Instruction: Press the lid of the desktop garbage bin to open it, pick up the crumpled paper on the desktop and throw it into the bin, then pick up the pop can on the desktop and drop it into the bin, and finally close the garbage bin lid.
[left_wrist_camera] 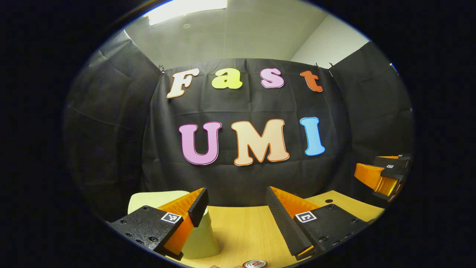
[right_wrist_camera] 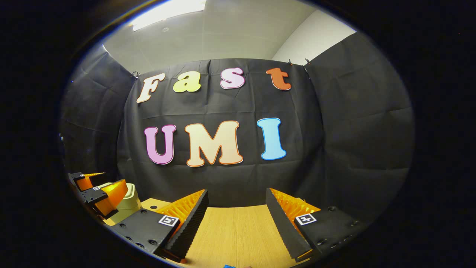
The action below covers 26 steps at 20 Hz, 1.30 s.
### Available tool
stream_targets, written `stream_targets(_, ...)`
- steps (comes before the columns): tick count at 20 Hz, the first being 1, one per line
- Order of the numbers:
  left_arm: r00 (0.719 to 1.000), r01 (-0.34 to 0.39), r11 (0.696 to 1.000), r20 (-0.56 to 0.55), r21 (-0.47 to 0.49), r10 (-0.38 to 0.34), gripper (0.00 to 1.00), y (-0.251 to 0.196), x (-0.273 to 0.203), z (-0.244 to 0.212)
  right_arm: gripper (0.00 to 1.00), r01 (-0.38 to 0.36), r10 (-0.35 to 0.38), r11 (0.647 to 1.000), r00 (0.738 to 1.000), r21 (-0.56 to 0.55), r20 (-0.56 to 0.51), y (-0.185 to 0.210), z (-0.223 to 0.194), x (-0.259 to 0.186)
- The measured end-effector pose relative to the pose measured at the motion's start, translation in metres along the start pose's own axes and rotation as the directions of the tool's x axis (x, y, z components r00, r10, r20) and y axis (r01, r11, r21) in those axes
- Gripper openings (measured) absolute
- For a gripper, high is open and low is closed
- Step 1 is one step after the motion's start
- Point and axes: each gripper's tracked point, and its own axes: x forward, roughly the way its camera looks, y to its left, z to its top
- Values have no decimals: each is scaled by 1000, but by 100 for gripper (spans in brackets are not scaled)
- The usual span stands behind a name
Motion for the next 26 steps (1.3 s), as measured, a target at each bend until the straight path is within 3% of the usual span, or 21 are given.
stream_targets(15,1000,15,1000,-1,6,-15,95,-9,2,0,98,-24,24,999,1000,-42,7,7,-3,-5)
stream_targets(17,1000,12,1000,-6,11,-11,86,-8,1,-2,96,-29,29,999,1000,-45,3,8,-5,-6)
stream_targets(18,1000,10,1000,-9,17,-10,75,-7,2,-2,96,-30,30,998,1000,-46,1,8,-5,-6)
stream_targets(19,1000,8,1000,-11,23,-8,72,-7,1,-3,98,-31,31,998,1000,-47,0,8,-6,-6)
stream_targets(21,1000,3,1000,-14,24,-3,51,-6,0,-3,98,-33,33,998,999,-48,0,8,-6,-6)
stream_targets(23,1000,1,1000,-22,23,0,41,-4,0,-6,98,-34,34,998,999,-48,-1,8,-6,-7)
stream_targets(26,999,-39,999,-24,21,39,17,6,-1,-5,98,-37,37,998,999,-47,-1,9,-6,-7)
